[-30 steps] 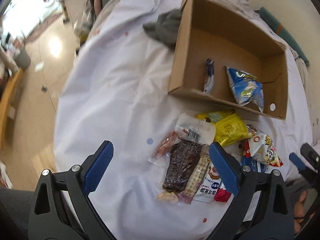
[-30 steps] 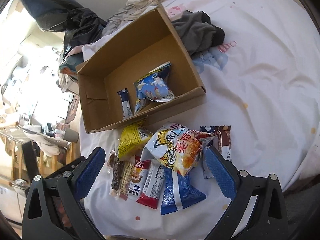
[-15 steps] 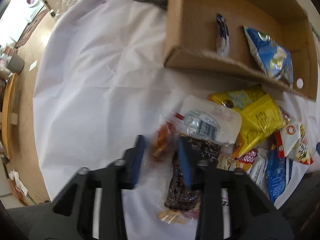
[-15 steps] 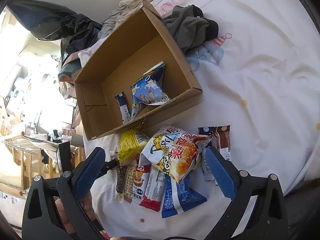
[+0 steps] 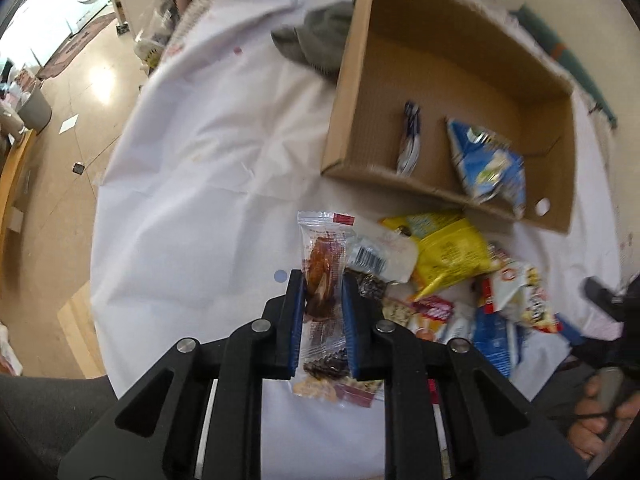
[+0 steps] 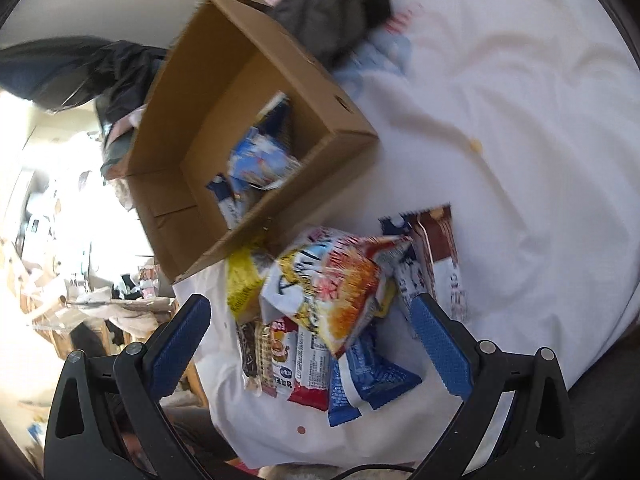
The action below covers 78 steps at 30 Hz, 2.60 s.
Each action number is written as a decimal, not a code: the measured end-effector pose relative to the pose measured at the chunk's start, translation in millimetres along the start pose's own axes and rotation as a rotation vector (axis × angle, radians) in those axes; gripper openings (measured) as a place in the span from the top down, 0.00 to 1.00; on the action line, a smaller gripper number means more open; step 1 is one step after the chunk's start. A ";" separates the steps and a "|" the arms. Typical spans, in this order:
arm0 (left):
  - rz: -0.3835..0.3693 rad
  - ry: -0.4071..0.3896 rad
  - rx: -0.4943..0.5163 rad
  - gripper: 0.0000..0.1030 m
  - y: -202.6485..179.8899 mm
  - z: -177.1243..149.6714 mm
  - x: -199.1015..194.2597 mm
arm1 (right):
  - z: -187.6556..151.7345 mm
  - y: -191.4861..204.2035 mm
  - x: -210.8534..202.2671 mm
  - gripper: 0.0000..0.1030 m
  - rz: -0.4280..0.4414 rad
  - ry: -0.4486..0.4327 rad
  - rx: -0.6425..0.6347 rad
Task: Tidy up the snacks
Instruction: 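Grasp the white-red chip bag with the right gripper while the left holds the meat packet, then lower both packets into the box and open both grippers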
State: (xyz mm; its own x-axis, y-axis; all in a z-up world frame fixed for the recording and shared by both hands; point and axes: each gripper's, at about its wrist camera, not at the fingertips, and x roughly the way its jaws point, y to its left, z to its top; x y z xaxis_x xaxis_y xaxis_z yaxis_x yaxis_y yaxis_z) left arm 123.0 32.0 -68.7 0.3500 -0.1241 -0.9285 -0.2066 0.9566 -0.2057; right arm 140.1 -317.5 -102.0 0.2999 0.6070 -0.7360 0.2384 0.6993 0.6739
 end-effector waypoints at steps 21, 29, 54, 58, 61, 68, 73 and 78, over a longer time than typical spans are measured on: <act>-0.064 -0.029 -0.005 0.86 -15.4 7.1 -4.0 | 16.5 -0.6 52.2 0.44 -0.056 0.105 0.095; -0.026 -0.042 0.003 0.86 -13.7 4.3 -1.5 | 4.7 2.1 28.2 0.73 0.038 0.109 0.037; -0.036 -0.223 0.075 0.86 -37.5 31.1 -56.5 | 15.4 59.1 -38.2 0.89 0.301 -0.087 -0.202; -0.030 -0.230 0.110 0.86 -48.1 48.1 -55.1 | 31.7 63.6 -36.9 0.89 0.293 -0.116 -0.204; -0.033 -0.231 0.132 0.86 -56.4 61.6 -53.1 | 47.4 69.9 -37.3 0.90 0.285 -0.139 -0.212; -0.032 -0.238 0.187 0.86 -78.8 91.0 -41.7 | 83.5 85.0 -22.8 0.90 0.244 -0.161 -0.241; -0.014 -0.223 0.214 0.85 -90.4 102.1 -20.7 | 104.7 90.5 4.6 0.90 0.180 -0.134 -0.247; 0.006 -0.202 0.243 0.85 -95.8 104.2 5.4 | 116.0 94.0 29.8 0.90 0.115 -0.111 -0.270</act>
State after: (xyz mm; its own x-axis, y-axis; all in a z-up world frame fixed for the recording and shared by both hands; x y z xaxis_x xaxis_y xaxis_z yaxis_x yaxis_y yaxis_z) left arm 239.9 -32.9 -21.8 0.5286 -0.0869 -0.8444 0.0064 0.9951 -0.0984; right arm 278.6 -277.5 -53.1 0.4134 0.6536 -0.6339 -0.0527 0.7122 0.7000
